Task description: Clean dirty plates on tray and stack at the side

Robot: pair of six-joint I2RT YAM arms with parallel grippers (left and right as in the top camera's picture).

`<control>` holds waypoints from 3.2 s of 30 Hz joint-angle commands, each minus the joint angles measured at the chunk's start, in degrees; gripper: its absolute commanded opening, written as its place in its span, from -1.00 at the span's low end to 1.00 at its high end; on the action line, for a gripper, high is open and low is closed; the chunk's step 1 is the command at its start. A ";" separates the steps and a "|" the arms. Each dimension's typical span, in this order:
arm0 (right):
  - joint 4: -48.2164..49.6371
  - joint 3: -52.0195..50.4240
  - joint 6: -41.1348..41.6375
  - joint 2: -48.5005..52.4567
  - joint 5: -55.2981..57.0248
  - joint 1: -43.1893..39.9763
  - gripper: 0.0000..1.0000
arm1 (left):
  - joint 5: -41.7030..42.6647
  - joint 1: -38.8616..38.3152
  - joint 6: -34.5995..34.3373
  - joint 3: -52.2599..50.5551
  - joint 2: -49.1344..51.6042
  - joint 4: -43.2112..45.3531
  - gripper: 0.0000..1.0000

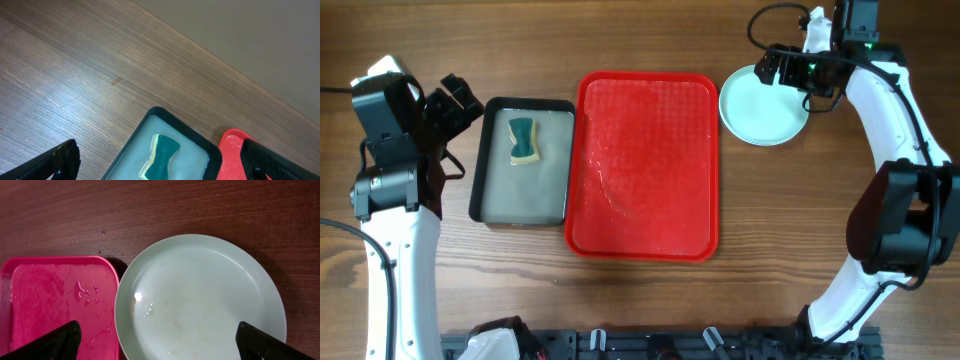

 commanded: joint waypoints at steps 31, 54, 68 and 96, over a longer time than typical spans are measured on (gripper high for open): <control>0.35 1.20 -1.01 0.02 -0.90 0.28 0.99 | 0.07 0.31 -0.55 0.22 0.00 0.15 1.00; 0.50 0.68 -1.03 -12.85 -0.90 2.23 0.99 | 0.07 0.31 -0.55 0.22 0.00 0.15 1.00; 0.76 0.20 -1.29 -44.30 -0.52 10.60 0.99 | 0.07 0.31 -0.55 0.22 0.00 0.15 1.00; 53.62 -66.45 -12.96 -97.63 6.58 14.05 0.99 | 0.07 0.31 -0.55 0.22 0.00 0.15 1.00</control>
